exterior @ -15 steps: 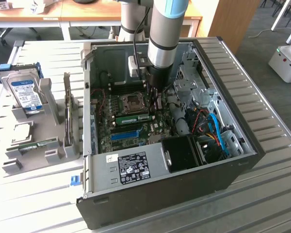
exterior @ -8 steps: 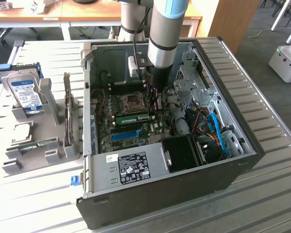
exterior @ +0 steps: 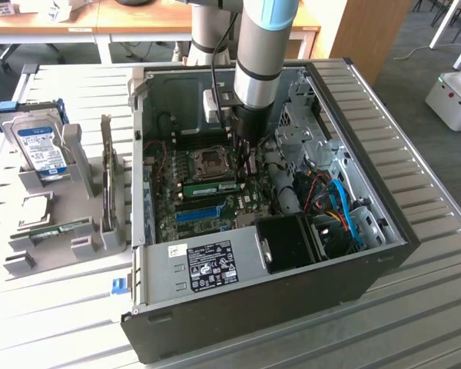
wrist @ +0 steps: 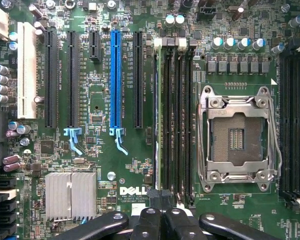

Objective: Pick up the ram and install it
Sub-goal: 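Press down the ram until it locks into place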

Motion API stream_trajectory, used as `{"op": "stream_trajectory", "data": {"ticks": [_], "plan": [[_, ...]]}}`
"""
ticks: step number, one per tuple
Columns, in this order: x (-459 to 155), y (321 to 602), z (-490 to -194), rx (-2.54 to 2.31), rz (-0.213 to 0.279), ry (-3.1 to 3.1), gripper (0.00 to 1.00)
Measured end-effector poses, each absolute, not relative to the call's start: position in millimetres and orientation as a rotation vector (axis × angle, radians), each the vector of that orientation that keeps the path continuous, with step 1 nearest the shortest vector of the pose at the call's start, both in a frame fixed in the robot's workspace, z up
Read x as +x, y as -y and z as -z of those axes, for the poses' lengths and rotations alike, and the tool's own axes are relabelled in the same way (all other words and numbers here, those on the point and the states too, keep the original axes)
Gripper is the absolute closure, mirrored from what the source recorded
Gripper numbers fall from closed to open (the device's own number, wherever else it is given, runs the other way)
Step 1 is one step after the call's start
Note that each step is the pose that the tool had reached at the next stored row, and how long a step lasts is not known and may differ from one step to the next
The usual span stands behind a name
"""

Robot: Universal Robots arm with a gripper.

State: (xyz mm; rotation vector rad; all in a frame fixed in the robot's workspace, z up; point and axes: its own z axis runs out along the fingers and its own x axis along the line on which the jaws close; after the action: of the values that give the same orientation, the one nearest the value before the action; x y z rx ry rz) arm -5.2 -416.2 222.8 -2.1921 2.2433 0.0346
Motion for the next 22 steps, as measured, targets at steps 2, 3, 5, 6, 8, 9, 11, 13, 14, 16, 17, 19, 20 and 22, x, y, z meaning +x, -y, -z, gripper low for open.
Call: {"op": "stream_trajectory", "data": {"ticks": [2, 3, 5, 6, 8, 9, 11, 13, 14, 16, 17, 19, 20, 22], "plan": [[-5.2, 416.2, -222.7, -2.192, -0.035, -2.243, 0.89], [-5.2, 416.1, -222.7, -2.192, -0.035, -2.243, 0.89], [-5.2, 416.1, -222.6, -2.192, -0.035, -2.243, 0.89], [-5.2, 416.1, -222.2, -2.192, -0.035, -2.243, 0.89], [-5.2, 416.1, -222.2, -2.192, -0.035, -2.243, 0.89], [-5.2, 416.1, -222.2, -2.192, -0.035, -2.243, 0.89], [-5.2, 416.1, -222.2, -2.192, -0.035, -2.243, 0.89], [-5.2, 416.1, -222.2, -2.192, -0.035, -2.243, 0.89], [-5.2, 416.1, -222.2, -2.192, -0.035, -2.243, 0.89], [-5.2, 416.1, -222.2, -2.192, -0.035, -2.243, 0.89], [-5.2, 416.1, -222.2, -2.192, -0.035, -2.243, 0.89], [-5.2, 416.1, -222.3, -2.192, -0.035, -2.243, 0.89], [-5.2, 416.1, -222.7, -2.192, -0.035, -2.243, 0.89], [-5.2, 416.0, -224.5, -2.191, -0.036, -2.243, 0.89]]}}
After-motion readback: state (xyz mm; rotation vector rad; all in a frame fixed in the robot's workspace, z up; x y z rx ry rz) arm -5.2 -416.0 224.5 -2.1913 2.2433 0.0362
